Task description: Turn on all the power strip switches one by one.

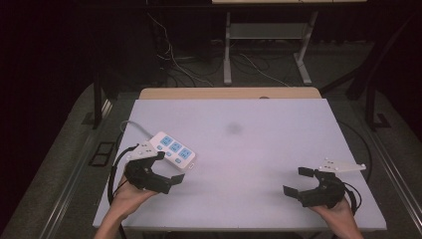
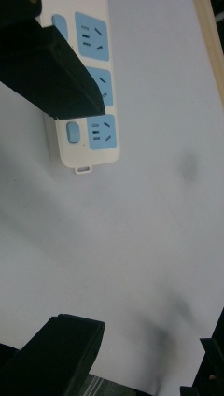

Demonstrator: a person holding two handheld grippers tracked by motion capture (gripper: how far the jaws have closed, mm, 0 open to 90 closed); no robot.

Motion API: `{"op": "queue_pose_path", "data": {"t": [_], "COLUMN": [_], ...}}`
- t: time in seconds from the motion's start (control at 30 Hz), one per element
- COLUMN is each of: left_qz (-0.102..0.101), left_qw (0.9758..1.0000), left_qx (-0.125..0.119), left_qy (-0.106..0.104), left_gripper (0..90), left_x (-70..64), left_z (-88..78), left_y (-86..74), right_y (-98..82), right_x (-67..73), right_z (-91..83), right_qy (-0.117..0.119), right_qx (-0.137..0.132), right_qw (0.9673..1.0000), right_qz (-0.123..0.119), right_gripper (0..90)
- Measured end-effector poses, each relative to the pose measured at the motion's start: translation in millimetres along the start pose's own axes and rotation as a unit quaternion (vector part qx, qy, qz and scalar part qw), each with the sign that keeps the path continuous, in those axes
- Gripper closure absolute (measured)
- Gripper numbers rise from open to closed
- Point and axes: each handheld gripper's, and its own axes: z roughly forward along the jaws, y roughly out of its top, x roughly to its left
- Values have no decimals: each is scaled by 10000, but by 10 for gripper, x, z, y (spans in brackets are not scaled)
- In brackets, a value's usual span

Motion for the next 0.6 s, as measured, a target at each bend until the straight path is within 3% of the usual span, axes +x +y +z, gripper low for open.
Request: {"op": "queue_pose_path", "data": {"t": [0.6], "left_qz": [127], "left_qw": [9993], "left_qx": [351], "left_qy": [19], "left_gripper": [0], "left_x": [149], "left_z": [33], "left_y": [201], "right_y": [-4], "right_x": [-12], "right_z": [-18], "right_qy": [-15], "right_qx": [-37], "right_qw": [10000], "right_qz": [22], "right_gripper": [5]}}
